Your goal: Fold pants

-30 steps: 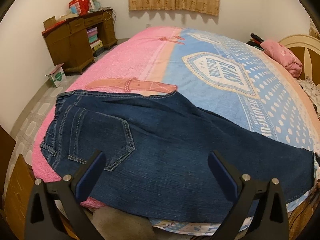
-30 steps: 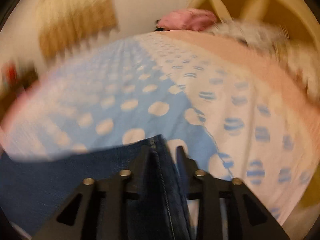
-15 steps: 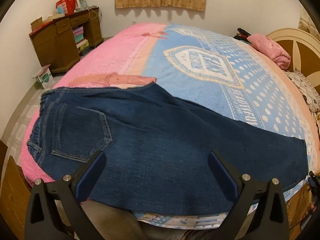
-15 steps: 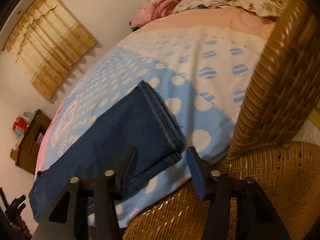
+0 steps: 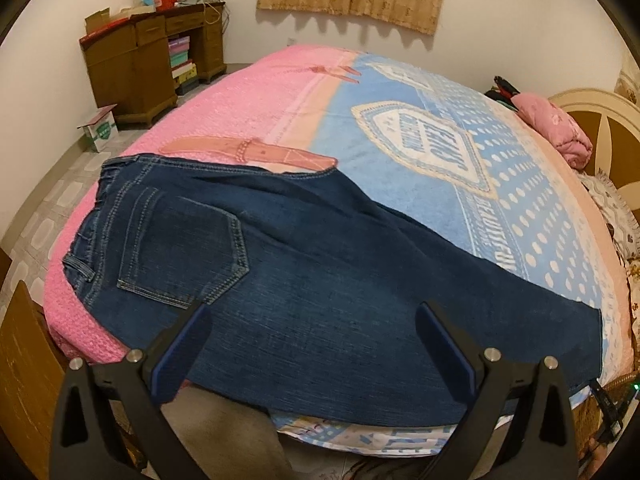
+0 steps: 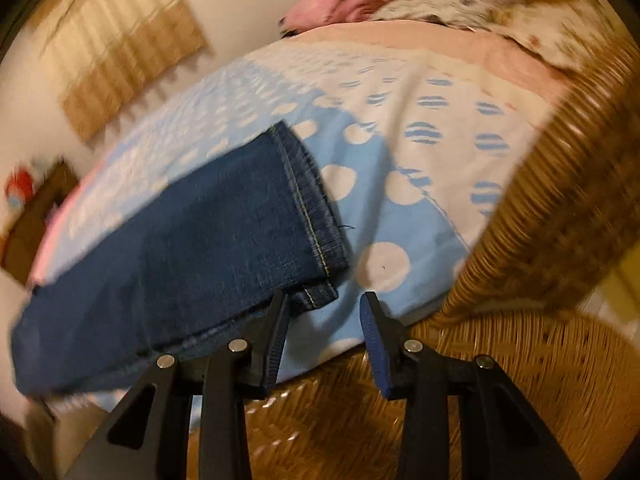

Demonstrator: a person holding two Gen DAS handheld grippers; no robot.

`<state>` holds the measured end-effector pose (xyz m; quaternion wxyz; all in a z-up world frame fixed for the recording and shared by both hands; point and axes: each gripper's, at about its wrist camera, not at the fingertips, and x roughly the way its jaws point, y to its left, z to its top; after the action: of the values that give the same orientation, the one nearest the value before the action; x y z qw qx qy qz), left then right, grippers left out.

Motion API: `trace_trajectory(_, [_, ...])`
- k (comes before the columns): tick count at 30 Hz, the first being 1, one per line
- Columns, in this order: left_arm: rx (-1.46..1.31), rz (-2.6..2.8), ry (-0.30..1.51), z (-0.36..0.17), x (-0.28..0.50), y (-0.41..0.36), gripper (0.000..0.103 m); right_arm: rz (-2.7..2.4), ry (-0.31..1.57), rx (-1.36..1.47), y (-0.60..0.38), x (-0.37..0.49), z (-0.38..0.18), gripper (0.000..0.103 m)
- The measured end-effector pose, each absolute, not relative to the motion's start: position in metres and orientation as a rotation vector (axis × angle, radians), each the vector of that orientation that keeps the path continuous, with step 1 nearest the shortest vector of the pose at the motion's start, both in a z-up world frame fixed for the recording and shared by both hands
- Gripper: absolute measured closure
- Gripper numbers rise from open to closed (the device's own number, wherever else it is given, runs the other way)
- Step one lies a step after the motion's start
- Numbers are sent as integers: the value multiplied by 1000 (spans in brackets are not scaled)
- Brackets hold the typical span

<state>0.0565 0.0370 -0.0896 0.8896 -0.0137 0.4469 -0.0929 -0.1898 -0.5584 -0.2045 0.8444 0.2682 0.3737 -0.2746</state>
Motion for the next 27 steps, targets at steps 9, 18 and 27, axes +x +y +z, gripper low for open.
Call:
trace_trajectory(9, [26,-205,917,-84,51,23,0,-554,882,349,-544,-170,-201,92])
trace_trajectory(18, [24,-205,914,-80,50,24,0,-697,726,340,-566,-203,-164,103])
trace_trajectory(27, [37,-220,920,-81,49,15,0,-285,465,976,-561,-223,-181,100])
